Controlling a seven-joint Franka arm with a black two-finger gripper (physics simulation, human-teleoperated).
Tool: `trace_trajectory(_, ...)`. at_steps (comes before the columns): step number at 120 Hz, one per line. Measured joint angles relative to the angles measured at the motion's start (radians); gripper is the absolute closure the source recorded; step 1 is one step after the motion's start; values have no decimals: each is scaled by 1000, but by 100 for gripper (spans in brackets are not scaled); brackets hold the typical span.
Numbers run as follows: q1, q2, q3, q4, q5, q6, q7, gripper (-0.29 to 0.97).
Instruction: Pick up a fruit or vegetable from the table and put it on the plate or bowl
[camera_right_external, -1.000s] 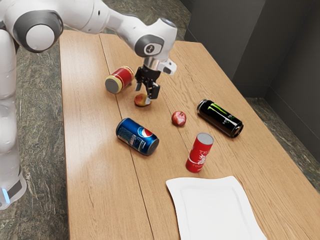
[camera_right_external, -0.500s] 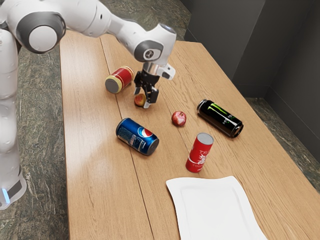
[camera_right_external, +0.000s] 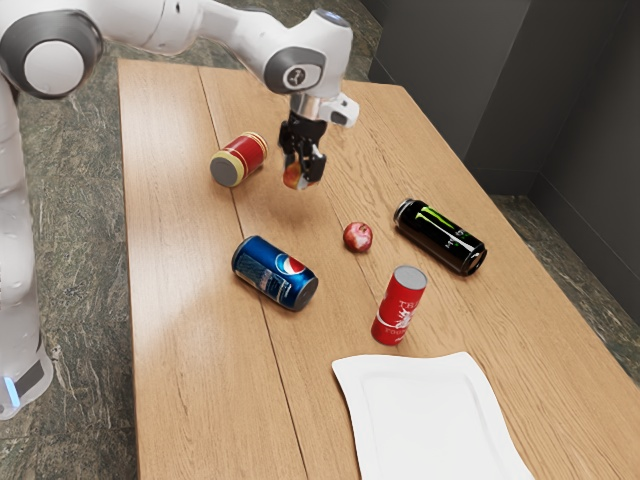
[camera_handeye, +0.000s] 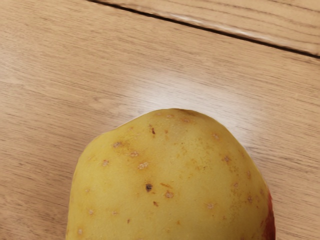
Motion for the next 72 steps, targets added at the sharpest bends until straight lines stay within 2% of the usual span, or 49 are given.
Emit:
trace_trajectory(5,43,-4,-49,77,0,-34,0,38)
trace_trajectory(20,226,5,-310,325,2,-158,-2,35)
trace_trajectory(34,317,26,-545,403,5,-225,-3,35)
trace_trajectory(45,344,54,-701,445,23,-253,-4,35)
trace_trajectory(49,305,82,-731,471,37,-261,-6,34)
trace_trajectory(53,216,104,-747,487,49,-266,-7,34)
trace_trajectory(62,-113,136,-764,501,72,-269,-12,36)
trace_trajectory(66,-232,150,-767,510,82,-266,-14,37)
trace_trajectory(72,-306,164,-766,522,93,-262,-16,38)
